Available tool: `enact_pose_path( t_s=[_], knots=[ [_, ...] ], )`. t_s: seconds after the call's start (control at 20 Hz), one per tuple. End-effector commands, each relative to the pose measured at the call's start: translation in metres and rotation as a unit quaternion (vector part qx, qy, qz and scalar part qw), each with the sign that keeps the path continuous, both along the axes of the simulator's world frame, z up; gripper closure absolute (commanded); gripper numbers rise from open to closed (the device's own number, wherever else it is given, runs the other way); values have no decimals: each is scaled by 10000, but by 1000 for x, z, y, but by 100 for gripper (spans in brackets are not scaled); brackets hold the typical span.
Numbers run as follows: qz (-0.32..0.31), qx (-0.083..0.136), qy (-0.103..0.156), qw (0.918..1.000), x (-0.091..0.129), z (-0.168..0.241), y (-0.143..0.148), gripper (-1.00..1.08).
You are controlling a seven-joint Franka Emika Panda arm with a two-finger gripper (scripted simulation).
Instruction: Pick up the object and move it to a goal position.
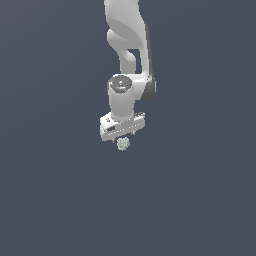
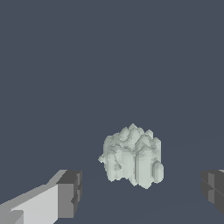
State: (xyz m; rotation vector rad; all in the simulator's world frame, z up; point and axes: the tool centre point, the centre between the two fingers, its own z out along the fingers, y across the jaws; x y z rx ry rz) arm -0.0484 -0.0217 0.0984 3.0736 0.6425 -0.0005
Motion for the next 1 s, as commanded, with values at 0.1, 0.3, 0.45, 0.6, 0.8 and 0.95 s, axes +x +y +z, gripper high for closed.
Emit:
enact_pose_path(
  t_s=[0.1, 0.3, 0.45, 0.6, 0.8, 0.95],
  knots=[
    [84, 8, 0, 10000, -2, -3, 0, -92],
    [62, 6, 2, 10000, -2, -5, 0, -92],
    [65, 6, 2, 10000, -2, -14, 0, -92],
    [75, 8, 1, 10000, -3, -29, 0, -92],
    [82, 8, 0, 10000, -3, -46, 0, -92],
    [82, 8, 0, 10000, -3, -52, 0, -92]
  ],
)
